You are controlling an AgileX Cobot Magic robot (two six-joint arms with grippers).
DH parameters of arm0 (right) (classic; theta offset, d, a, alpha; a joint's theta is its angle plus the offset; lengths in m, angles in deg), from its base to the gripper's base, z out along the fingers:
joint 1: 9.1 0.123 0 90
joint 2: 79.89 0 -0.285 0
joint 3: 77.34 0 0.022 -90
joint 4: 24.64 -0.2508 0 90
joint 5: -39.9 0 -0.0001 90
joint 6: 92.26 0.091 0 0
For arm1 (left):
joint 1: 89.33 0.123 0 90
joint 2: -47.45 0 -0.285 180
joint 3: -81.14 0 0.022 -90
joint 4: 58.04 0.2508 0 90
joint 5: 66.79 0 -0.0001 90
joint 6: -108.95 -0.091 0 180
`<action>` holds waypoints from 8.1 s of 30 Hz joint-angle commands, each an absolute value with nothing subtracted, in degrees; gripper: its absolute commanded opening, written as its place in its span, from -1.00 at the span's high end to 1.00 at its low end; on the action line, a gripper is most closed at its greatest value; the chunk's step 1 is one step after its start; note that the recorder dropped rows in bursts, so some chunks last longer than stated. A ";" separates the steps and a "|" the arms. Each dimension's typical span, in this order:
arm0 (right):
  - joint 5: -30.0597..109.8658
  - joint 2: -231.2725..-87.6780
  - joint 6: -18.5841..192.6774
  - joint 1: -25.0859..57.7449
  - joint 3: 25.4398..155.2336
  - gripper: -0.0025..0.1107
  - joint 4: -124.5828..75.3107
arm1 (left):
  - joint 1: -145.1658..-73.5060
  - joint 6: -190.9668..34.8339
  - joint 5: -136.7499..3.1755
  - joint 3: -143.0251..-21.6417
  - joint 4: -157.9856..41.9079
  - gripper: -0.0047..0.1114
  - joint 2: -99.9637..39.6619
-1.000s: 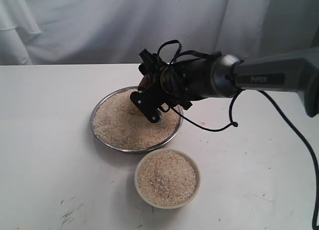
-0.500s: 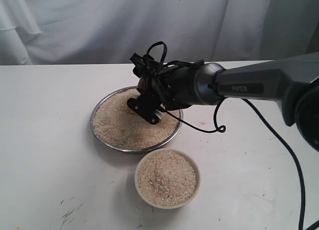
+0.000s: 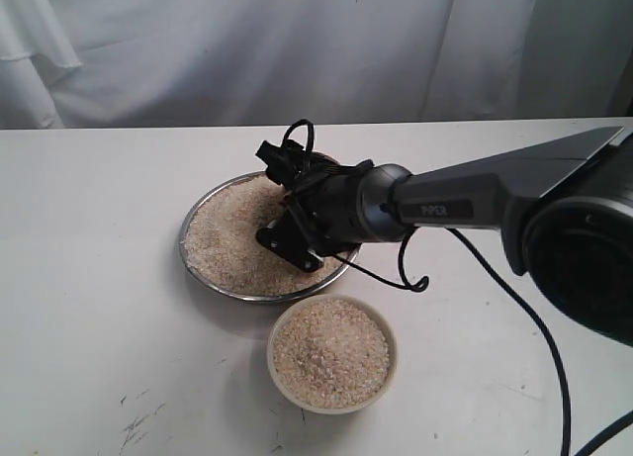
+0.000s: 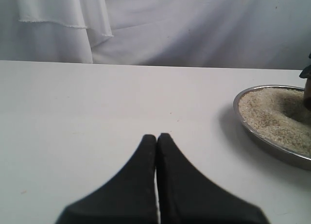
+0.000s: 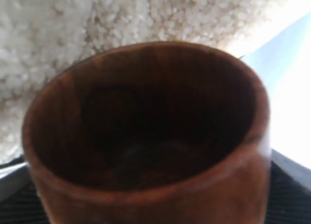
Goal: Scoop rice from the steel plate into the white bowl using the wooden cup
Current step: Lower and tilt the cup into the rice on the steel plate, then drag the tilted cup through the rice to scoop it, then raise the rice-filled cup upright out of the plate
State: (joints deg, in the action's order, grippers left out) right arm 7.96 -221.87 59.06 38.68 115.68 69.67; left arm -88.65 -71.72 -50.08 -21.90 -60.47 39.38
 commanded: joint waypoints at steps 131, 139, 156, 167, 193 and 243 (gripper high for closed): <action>28.66 -225.25 53.17 35.43 121.28 0.96 10.77 | -88.74 -71.53 -50.44 -21.64 -60.52 0.92 39.66; 28.66 -225.99 47.42 35.43 121.28 0.96 2.64 | -88.74 -71.53 -50.44 -21.64 -60.52 0.92 39.66; 30.43 -224.52 41.48 34.38 121.28 0.96 -6.10 | -88.74 -71.53 -50.44 -21.64 -60.52 0.92 39.66; 27.80 -219.80 41.16 31.80 121.28 0.96 -9.48 | -88.74 -71.53 -50.44 -21.64 -60.52 0.92 39.66; 21.63 -211.57 36.30 31.39 121.28 0.96 -44.17 | -88.74 -71.53 -50.44 -21.64 -60.52 0.92 39.66; 14.78 -212.13 16.33 27.35 121.28 0.96 -86.40 | -88.74 -71.53 -50.44 -21.64 -60.52 0.92 39.66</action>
